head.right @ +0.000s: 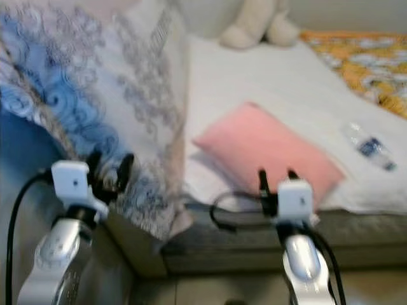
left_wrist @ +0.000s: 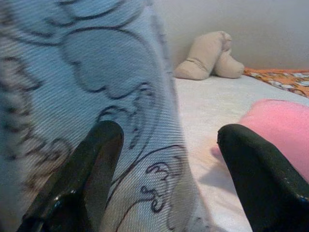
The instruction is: Clean up the room
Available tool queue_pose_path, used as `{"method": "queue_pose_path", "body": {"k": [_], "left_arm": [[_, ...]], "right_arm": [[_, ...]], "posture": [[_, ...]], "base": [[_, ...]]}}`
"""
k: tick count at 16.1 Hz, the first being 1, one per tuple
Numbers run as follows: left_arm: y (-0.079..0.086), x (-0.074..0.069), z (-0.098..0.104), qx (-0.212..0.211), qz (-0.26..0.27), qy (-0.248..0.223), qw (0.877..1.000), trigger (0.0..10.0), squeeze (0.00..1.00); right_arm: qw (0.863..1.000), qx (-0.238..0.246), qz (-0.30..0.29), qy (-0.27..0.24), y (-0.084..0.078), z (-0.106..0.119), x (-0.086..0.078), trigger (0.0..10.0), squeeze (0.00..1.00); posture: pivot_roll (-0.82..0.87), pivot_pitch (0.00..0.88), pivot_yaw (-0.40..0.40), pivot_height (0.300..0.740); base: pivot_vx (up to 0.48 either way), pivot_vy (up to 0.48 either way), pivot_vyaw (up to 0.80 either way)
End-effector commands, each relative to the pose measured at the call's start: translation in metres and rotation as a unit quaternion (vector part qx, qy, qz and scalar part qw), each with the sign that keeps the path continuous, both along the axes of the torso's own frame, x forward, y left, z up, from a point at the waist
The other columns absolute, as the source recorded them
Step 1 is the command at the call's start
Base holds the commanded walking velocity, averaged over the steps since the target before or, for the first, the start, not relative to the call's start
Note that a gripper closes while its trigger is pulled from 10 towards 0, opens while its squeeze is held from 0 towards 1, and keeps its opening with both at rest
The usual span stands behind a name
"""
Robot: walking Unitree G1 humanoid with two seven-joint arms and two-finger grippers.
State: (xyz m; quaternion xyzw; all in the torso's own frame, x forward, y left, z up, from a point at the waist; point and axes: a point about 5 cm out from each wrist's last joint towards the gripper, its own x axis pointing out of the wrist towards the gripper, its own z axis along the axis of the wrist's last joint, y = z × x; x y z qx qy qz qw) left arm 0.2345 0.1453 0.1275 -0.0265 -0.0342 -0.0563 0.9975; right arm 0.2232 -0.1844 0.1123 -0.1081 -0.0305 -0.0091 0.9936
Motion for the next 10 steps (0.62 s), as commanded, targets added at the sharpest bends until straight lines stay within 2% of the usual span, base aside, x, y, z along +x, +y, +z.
{"method": "queue_pose_path", "body": {"k": [1,7,10], "left_arm": [[-0.002,0.002,-0.005,-0.01,0.002,0.013,1.0,10.0,0.0],[-0.005,0.015,-0.002,-0.013,0.008,0.015,1.0,10.0,0.0],[-0.005,0.021,0.001,-0.014,0.012,0.009,1.0,10.0,0.0]], "right_arm": [[1.0,-0.007,-0.01,-0.01,-0.004,0.005,0.005,10.0,0.0],[0.999,-0.005,-0.012,-0.03,-0.001,0.013,0.027,10.0,0.0],[0.999,-0.002,-0.009,-0.037,0.002,0.016,0.031,10.0,0.0]], "posture": [[-0.11,0.0,0.068,0.74],[-0.12,0.0,0.077,0.74],[-0.12,0.0,0.082,0.74]], "base": [[0.0,-0.469,0.0],[0.0,-0.467,0.0],[0.0,-0.464,0.64]]}}
